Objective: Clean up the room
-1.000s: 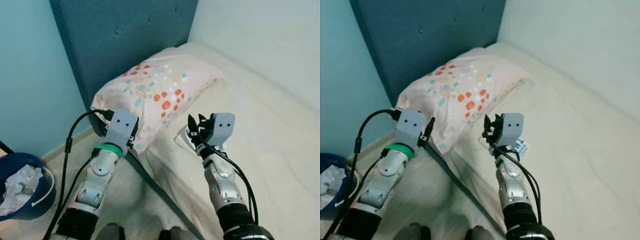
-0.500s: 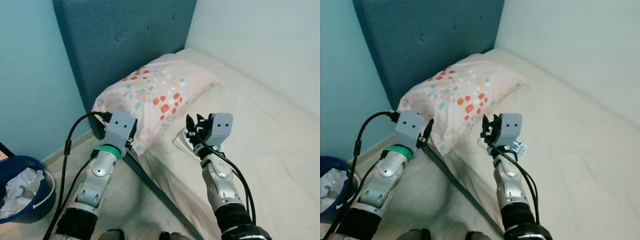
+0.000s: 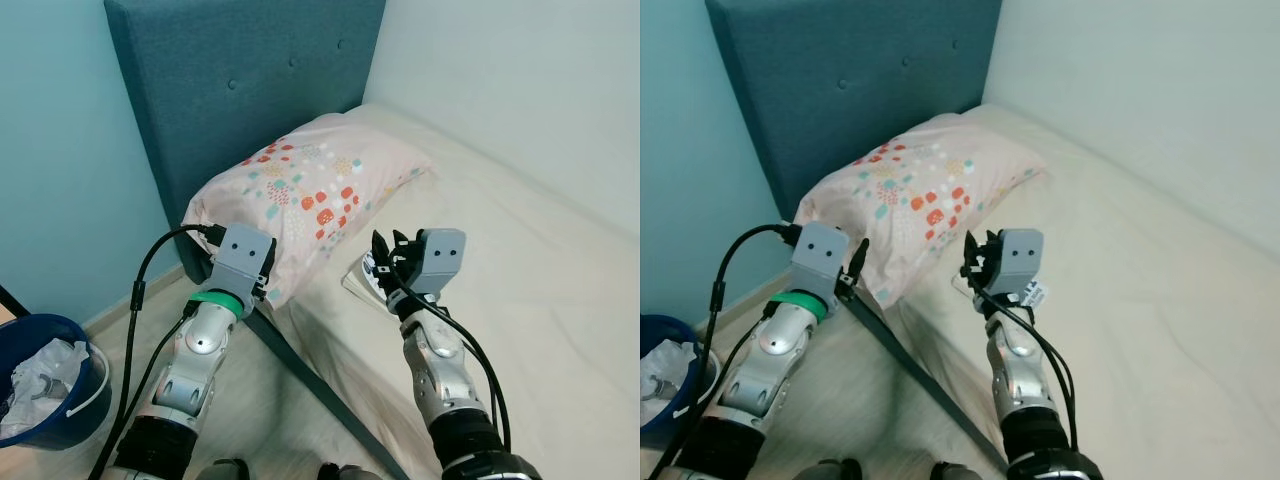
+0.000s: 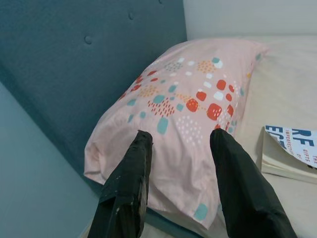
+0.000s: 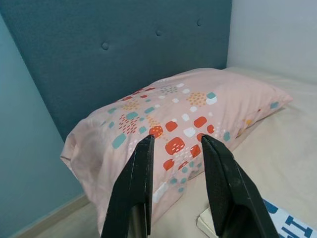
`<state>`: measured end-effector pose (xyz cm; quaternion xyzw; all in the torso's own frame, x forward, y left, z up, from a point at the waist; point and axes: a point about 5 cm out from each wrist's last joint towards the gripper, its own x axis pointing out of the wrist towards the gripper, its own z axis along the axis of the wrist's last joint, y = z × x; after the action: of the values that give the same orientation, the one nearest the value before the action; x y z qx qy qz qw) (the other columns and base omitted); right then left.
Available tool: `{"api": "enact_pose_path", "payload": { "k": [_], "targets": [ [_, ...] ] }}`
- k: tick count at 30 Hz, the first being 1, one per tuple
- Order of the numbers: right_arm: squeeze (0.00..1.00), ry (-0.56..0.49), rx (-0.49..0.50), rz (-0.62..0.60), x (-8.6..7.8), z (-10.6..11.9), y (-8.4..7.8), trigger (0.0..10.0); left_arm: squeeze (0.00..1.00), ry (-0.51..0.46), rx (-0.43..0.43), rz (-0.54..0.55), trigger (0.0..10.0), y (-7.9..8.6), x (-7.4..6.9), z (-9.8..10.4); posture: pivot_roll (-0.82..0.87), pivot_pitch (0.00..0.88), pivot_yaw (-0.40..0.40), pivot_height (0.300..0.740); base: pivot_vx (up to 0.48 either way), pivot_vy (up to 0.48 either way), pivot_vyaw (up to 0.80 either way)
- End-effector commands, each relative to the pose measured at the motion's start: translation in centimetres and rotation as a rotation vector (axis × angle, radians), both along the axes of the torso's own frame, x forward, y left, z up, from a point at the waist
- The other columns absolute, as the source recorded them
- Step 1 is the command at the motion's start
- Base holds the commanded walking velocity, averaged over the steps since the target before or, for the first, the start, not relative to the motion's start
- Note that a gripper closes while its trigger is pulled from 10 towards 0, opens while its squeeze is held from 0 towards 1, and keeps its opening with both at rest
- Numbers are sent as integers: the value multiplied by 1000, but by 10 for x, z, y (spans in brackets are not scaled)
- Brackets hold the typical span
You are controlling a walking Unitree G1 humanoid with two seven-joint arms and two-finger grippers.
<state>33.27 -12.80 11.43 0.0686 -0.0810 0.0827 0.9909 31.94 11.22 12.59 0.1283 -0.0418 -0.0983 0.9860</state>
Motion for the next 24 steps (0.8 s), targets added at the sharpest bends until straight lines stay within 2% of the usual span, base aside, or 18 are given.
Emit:
{"api": "enact_pose_path", "payload": {
  "k": [1,24],
  "targets": [
    [0,20,-5,2,-3,-7,2,10000,0,17,-2,3,10000,2,-2,-5,61,12,-5,740,-435,0,0],
    [0,26,-2,-4,-4,-9,3,10000,0,16,6,-4,10000,3,-1,-5,61,15,8,740,-429,0,0]
  ]
}}
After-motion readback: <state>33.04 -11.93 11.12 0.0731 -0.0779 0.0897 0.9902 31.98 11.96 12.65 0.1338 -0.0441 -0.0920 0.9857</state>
